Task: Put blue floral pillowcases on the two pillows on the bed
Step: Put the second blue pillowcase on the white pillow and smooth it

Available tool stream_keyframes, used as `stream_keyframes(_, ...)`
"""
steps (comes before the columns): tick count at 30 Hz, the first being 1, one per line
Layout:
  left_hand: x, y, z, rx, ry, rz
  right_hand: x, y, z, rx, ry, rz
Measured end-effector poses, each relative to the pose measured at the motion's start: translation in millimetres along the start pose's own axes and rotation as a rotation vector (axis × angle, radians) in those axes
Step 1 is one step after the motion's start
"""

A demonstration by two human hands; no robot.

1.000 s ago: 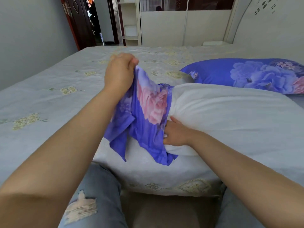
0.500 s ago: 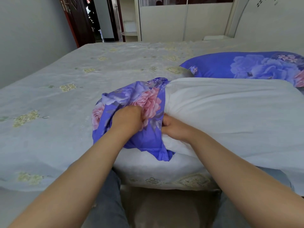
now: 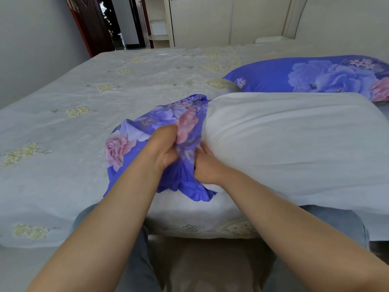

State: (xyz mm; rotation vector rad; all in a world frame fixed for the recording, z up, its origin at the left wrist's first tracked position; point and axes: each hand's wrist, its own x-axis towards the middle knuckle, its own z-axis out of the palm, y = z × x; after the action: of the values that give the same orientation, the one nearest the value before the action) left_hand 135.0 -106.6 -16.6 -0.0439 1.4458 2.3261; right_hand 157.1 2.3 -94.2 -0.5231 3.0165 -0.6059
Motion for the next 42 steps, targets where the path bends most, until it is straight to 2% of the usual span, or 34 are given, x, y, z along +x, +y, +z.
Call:
stream_keyframes(1, 3.6, 1.9, -6.6, 0.154, 0.059, 0.029, -1.0, 0.7, 3.7, 0.117, 0.099, -0.044)
stream_keyframes(3, 6.7, 1.4, -19.2, 0.638, 0.102, 0.066, -8.1, 0.2, -0.4, 0.693, 0.248, 0.050)
stream_keyframes(4, 6.4, -0.1, -24.4, 0.863, 0.071, 0.080, -14.2, -0.8, -5.0, 1.024, 0.311, 0.104)
stream_keyframes(5, 5.6, -1.1, -29.4, 1.055, 0.047, 0.098, -17.0, -0.4, -6.3, 1.239, 0.373, 0.144)
stream_keyframes(6, 4.5, -2.2, -31.7, 1.208, 0.043, 0.119, -20.4, -1.6, -6.8, 1.304, 0.404, 0.167)
stream_keyframes(7, 4.1, -3.9, -31.9, 1.357, 0.059, 0.145, -25.4, -6.4, -4.1, 1.236, 0.427, 0.171)
stream_keyframes(9, 6.9, -7.2, -30.6, 1.665, 0.148, 0.231, -36.7, -20.2, 9.0, 0.978, 0.438, 0.146)
stream_keyframes(11, 12.2, -8.5, -29.0, 1.839, 0.222, 0.287, -45.2, -29.8, 23.7, 0.771, 0.387, 0.138)
stream_keyframes(13, 16.3, -6.6, -23.5, 1.818, 0.224, 0.261, -47.0, -29.6, 35.1, 0.679, 0.346, 0.113)
stream_keyframes(14, 17.5, -4.8, -19.0, 1.701, 0.202, 0.252, -47.4, -28.7, 36.8, 0.665, 0.331, 0.109)
stream_keyframes(15, 17.4, -3.4, -12.0, 1.467, 0.156, 0.231, -45.7, -26.3, 36.8, 0.673, 0.325, 0.138)
stream_keyframes(18, 23.7, -5.2, 13.4, 0.572, -0.077, 0.146, -40.2, -21.3, 33.1, 0.661, 0.322, 0.253)
stream_keyframes(19, 25.1, -7.2, 20.9, 0.365, -0.113, 0.121, -39.1, -20.1, 30.6, 0.656, 0.321, 0.267)
stream_keyframes(21, 25.0, -12.4, 32.7, 0.157, -0.141, 0.051, -36.3, -16.0, 27.6, 0.651, 0.288, 0.238)
stream_keyframes(23, 23.3, -15.7, 37.5, 0.201, -0.186, 0.015, -31.9, -13.1, 27.6, 0.650, 0.256, 0.190)
stream_keyframes(25, 21.5, -15.1, 32.5, 0.363, -0.187, 0.043, -29.1, -14.4, 26.5, 0.623, 0.273, 0.193)
stream_keyframes(27, 22.1, -10.6, 17.0, 0.620, -0.180, 0.145, -26.5, -13.6, 31.2, 0.645, 0.342, 0.270)
stream_keyframes(29, 18.6, -6.8, -1.2, 0.819, -0.163, 0.266, -25.8, -11.3, 37.3, 0.826, 0.416, 0.373)
stream_keyframes(32, 4.1, -10.1, -23.4, 0.993, -0.004, 0.529, -23.8, -13.5, 33.2, 1.128, 0.582, 0.474)
stream_keyframes(35, -6.2, -24.8, -53.0, 1.361, 0.265, 0.735, -17.5, -12.6, 27.3, 1.532, 0.640, 0.526)
stream_keyframes(37, -10.6, -29.8, -70.6, 1.559, 0.396, 0.664, -15.7, -7.0, 24.2, 1.836, 0.654, 0.518)
stream_keyframes(39, -16.8, -28.9, -78.4, 1.613, 0.437, 0.575, -17.7, -6.0, 22.0, 1.992, 0.659, 0.519)
stream_keyframes(40, -19.5, -27.0, -78.4, 1.620, 0.443, 0.571, -20.2, -7.7, 22.1, 1.963, 0.664, 0.516)
stream_keyframes(42, -24.3, -22.3, -75.8, 1.624, 0.460, 0.588, -26.2, -15.7, 22.1, 1.734, 0.653, 0.511)
